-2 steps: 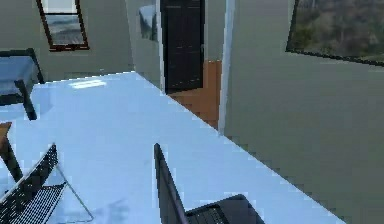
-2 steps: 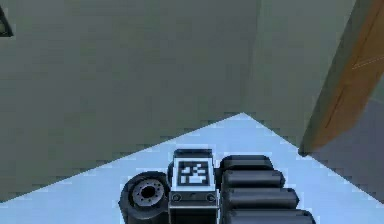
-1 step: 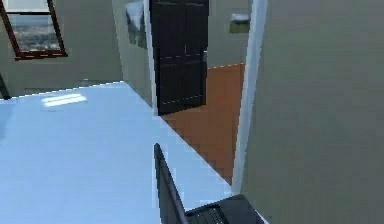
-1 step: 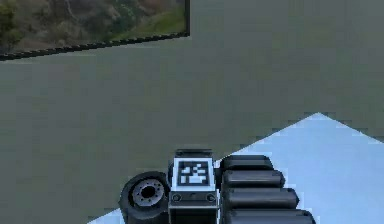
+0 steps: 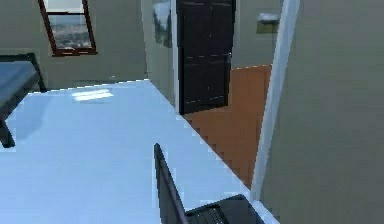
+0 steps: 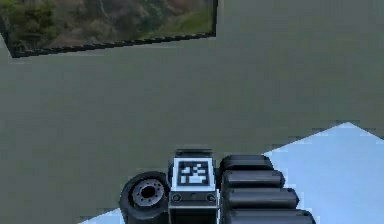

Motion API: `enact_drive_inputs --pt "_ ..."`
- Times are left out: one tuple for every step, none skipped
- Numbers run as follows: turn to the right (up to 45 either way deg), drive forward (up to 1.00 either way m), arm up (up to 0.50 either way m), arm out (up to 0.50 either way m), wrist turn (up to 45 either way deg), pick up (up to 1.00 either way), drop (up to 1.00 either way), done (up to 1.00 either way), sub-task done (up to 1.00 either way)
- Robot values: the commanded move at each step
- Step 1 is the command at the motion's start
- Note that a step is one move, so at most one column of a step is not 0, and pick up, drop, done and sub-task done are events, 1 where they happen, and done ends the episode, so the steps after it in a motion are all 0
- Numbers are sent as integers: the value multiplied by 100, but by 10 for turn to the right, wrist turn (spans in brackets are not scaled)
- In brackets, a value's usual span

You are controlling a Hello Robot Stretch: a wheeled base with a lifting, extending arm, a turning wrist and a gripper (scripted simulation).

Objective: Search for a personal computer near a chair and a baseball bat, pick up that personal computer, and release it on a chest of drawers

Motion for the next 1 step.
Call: enact_drive_inputs --pt "0 40 0 0 0 0 0 0 0"
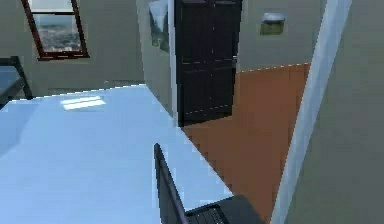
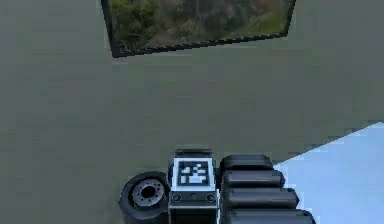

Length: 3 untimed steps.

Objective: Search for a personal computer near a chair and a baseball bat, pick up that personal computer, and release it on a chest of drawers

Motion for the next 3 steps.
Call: enact_drive_inputs --pt "-210 0 0 0 0 0 0 0 0" --pt "0 75 0 0 0 0 0 0 0" --pt "420 0 0 0 0 0 0 0 0"
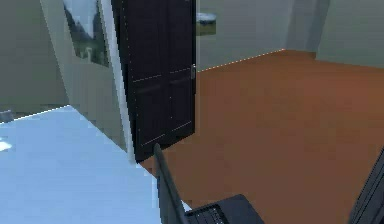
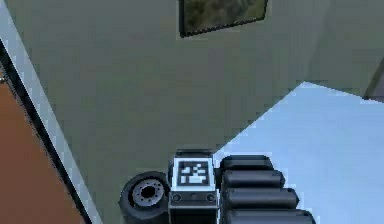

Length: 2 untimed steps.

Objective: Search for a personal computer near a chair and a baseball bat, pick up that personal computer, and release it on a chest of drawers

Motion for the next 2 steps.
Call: enact_drive_inputs --pt "0 65 0 0 0 0 0 0 0" --pt "390 0 0 0 0 0 0 0 0"
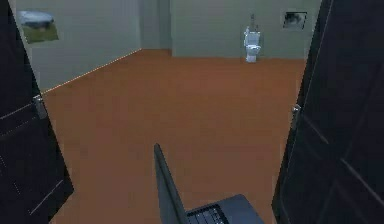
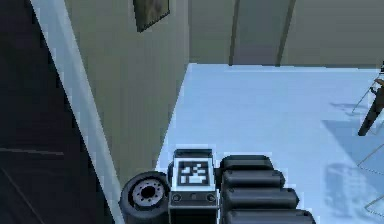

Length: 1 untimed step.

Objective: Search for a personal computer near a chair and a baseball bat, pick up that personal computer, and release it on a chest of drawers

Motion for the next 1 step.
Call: enact_drive_inputs --pt "0 25 0 0 0 0 0 0 0"
